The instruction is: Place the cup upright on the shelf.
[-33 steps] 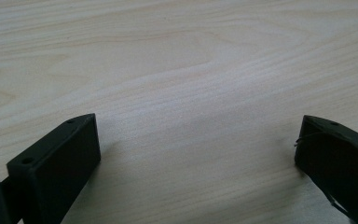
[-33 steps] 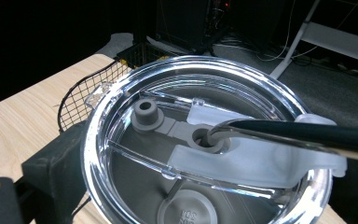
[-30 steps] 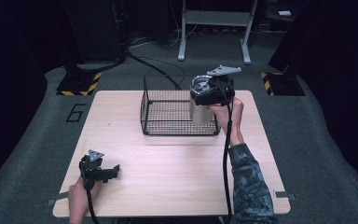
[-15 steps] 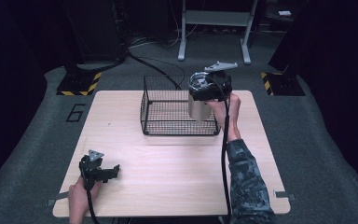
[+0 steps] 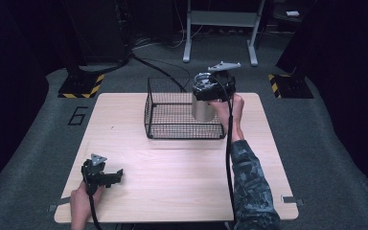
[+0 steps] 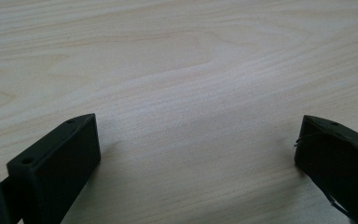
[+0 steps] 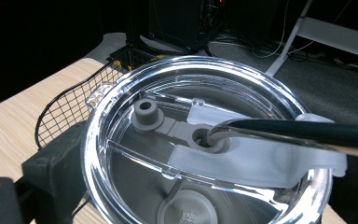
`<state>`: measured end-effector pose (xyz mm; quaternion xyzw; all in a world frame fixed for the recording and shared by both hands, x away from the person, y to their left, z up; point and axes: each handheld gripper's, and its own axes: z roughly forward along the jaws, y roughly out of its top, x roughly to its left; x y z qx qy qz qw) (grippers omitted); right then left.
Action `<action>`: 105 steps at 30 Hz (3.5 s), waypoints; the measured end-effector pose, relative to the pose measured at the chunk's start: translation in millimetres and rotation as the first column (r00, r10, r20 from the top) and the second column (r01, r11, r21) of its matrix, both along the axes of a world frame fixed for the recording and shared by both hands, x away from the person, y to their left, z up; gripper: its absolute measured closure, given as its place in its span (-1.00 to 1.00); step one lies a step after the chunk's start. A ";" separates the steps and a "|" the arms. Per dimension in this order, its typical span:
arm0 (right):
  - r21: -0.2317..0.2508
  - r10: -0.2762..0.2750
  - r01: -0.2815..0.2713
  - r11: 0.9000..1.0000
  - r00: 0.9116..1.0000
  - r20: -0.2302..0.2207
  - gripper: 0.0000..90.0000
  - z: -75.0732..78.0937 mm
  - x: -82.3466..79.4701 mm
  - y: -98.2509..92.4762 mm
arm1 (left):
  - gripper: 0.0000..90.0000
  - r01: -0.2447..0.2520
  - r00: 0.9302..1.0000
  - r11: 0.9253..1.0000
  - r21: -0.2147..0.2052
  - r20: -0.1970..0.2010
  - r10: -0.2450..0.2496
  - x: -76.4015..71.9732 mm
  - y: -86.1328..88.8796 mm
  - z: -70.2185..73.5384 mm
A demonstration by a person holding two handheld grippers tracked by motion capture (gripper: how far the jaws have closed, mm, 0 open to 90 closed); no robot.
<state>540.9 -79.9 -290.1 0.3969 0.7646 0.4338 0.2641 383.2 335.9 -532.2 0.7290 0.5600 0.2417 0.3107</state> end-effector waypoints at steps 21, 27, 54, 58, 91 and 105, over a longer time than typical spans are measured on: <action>0.000 -0.036 0.036 0.999 0.999 -0.011 -0.92 -9.8 24.6 13.2 | -1.00 0.010 1.000 1.000 0.013 -0.006 -0.010 -0.3 0.9 0.5; 0.011 -0.053 0.053 0.999 0.998 -0.029 -0.92 -15.9 31.3 15.4 | -1.00 0.012 1.000 1.000 0.012 -0.007 -0.012 -0.3 1.0 0.6; 0.026 -0.068 0.071 0.997 0.994 -0.089 -0.92 -49.6 59.9 32.7 | -1.00 0.010 1.000 1.000 0.000 -0.018 -0.010 -0.8 0.4 0.8; 0.020 -0.068 0.070 0.997 0.993 -0.095 -0.92 -54.9 62.8 35.9 | -1.00 0.007 1.000 1.000 0.000 -0.014 -0.007 -0.8 0.2 0.6; 0.023 -0.081 0.086 0.996 0.981 -0.178 -0.92 -98.7 68.4 44.8 | -1.00 0.000 1.000 1.000 -0.001 0.000 0.000 -0.1 0.0 0.0; -0.032 -0.018 0.013 0.999 0.984 -0.178 -0.92 -100.8 60.8 38.1 | -1.00 0.001 1.000 1.000 -0.001 -0.003 -0.001 -0.2 0.1 0.2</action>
